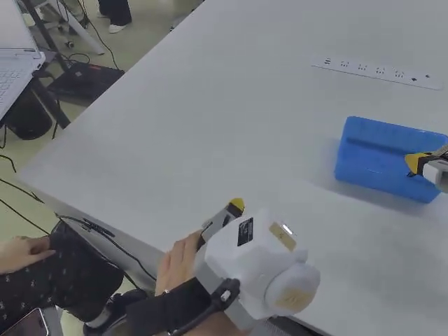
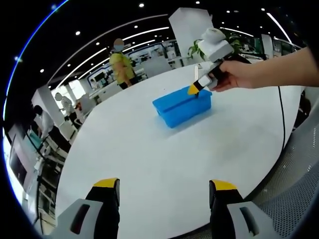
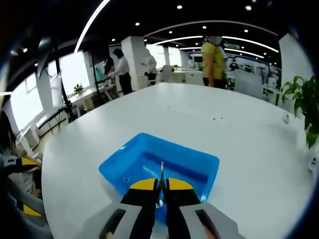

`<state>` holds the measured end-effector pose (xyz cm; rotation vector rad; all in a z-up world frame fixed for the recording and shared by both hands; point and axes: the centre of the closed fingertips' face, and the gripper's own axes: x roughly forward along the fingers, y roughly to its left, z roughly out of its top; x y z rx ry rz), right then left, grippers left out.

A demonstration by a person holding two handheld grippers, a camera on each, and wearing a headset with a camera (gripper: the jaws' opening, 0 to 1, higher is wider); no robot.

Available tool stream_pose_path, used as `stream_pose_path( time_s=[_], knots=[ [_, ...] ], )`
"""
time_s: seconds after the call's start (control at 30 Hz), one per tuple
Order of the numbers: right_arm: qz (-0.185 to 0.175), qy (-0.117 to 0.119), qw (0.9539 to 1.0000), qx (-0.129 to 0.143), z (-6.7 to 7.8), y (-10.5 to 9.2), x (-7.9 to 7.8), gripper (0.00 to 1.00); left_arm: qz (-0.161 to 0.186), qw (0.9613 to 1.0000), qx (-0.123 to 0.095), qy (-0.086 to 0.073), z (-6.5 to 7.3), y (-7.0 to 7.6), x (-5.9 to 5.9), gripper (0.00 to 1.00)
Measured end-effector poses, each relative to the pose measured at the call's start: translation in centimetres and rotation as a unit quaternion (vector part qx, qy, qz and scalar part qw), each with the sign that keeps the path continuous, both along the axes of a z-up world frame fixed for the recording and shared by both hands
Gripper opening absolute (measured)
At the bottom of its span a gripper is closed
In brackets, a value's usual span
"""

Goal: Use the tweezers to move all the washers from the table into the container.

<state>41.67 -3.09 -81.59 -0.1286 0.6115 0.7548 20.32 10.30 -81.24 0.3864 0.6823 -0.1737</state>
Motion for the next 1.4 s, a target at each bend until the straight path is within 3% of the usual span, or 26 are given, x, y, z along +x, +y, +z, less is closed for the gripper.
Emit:
stream_pose_path(
  time_s=[0.47, 0.67, 1.03, 1.4],
  knots=[
    [-0.006, 0.008, 0.9996, -0.026, -1.1, -0.8, -0.3, 0.03, -0.005, 0.9999, -0.006, -0.011, 0.4, -0.3, 0.1, 0.75],
    [-0.016, 0.015, 0.9996, -0.017, -1.2, -1.2, -0.3, 0.03, -0.011, 0.9999, -0.003, -0.005, 0.2, -0.5, 0.0, 0.75],
    [-0.006, -0.009, 0.9999, -0.013, 1.0, -0.8, -0.7, 0.03, -0.011, 0.9999, -0.001, -0.006, 0.4, -0.5, -0.1, 0.75],
    [-0.016, -0.027, 0.9986, 0.042, 5.6, -1.1, -1.2, 0.02, -0.015, 0.9998, 0.000, -0.012, 0.6, -0.5, -0.1, 0.74]
  ],
)
